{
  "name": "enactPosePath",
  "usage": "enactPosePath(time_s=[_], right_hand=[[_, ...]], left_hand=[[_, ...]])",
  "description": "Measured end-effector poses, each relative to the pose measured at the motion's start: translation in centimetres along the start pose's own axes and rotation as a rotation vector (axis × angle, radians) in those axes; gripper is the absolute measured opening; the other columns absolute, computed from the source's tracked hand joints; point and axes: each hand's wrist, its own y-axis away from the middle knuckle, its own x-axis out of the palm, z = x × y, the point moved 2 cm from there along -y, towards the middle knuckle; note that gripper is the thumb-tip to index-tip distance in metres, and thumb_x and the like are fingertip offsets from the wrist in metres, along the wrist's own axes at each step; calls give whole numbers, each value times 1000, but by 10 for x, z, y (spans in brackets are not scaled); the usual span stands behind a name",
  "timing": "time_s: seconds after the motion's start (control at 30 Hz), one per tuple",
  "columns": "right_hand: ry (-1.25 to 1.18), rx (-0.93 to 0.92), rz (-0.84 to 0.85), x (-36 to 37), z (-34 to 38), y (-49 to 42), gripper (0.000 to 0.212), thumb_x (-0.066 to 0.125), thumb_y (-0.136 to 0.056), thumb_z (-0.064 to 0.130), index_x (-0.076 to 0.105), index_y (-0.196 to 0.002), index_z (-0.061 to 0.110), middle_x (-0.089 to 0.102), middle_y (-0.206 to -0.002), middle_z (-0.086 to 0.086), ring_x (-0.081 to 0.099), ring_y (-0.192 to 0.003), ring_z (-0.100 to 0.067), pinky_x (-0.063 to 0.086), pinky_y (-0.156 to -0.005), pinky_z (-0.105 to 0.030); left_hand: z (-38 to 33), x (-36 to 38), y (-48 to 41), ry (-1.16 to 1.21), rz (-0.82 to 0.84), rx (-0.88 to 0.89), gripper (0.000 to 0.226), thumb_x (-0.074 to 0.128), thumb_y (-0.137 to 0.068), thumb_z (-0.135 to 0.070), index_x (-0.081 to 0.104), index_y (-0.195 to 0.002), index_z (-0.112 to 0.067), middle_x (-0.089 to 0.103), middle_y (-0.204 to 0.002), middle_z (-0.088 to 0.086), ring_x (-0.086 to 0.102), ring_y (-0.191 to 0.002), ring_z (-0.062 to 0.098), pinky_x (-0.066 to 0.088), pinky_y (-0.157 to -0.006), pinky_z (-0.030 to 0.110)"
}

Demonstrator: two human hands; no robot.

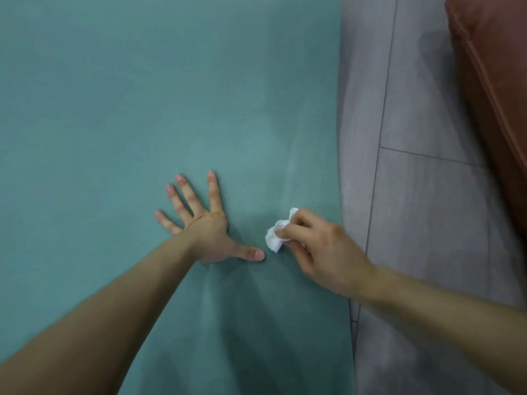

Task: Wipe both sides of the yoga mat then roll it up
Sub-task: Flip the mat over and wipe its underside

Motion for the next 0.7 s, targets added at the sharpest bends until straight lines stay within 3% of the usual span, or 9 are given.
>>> enactPosePath(time_s=[0.07, 0.13, 0.2, 0.3, 0.37, 0.47, 0.53, 0.6, 0.7], right_hand=[[31, -76, 21, -9, -9, -23, 15, 62, -102, 16, 73, -105, 24, 54, -95, 4, 61, -78, -20, 50, -70, -33], [139, -35, -106, -30, -34, -102, 13, 64, -97, 17, 77, -99, 21, 60, -91, -1, 63, -82, -26, 45, -72, -35], [228, 155, -244, -56, -71, -191, 15, 68, -93, 26, 79, -99, 17, 72, -96, -11, 67, -93, -33, 42, -77, -36], [189, 474, -392, -71, -102, -257, 24, 68, -91, 35, 80, -103, 19, 78, -106, -9, 70, -101, -27, 47, -83, -32], [200, 506, -384, -55, -90, -244, 21, 63, -91, 29, 77, -100, 16, 76, -105, -12, 68, -101, -32, 44, -83, -37], [121, 395, -369, -26, -54, -169, 10, 68, -91, 21, 73, -89, 14, 68, -88, -14, 63, -84, -35, 40, -73, -40], [32, 358, -328, -9, -25, -103, 4, 72, -93, 15, 76, -92, 16, 63, -85, -7, 59, -76, -24, 41, -69, -33], [-44, 356, -273, 5, 0, -55, 12, 71, -96, 10, 78, -100, 19, 60, -90, -1, 53, -75, -11, 39, -71, -21], [-44, 430, -275, 19, 0, -50, 12, 71, -93, 5, 76, -96, 15, 60, -94, 0, 57, -80, -12, 45, -73, -24]], left_hand=[[2, -3, 0, -42, 32, 15, 184, 80, -30, -94, -62, -130, -36, -67, -135, 24, -56, -132, 49, -10, -112, 82], [3, -7, -1, -44, 69, 15, 183, 83, -33, -91, -63, -128, -35, -68, -133, 27, -56, -131, 51, -9, -112, 83], [3, -8, -1, -39, 84, 8, 183, 85, -35, -89, -63, -127, -34, -68, -131, 28, -56, -130, 51, -9, -112, 83], [4, -8, 0, -57, 87, 2, 183, 88, -39, -85, -63, -129, -33, -68, -130, 28, -57, -129, 51, -12, -111, 83], [0, -7, -1, -46, 86, 7, 183, 89, -40, -83, -62, -131, -33, -68, -131, 27, -56, -130, 50, -13, -111, 82], [0, -5, -3, -17, 67, 10, 185, 91, -38, -81, -59, -135, -33, -67, -135, 26, -56, -132, 49, -13, -111, 82], [2, -5, -2, -8, 55, 10, 186, 91, -36, -81, -58, -136, -33, -68, -134, 24, -57, -131, 48, -13, -111, 82], [1, -5, -2, -10, 52, 13, 187, 91, -34, -80, -58, -136, -33, -69, -133, 23, -59, -131, 46, -13, -112, 81], [1, -6, -1, 8, 57, -1, 188, 92, -33, -80, -58, -136, -33, -69, -133, 23, -59, -131, 46, -14, -112, 80]])
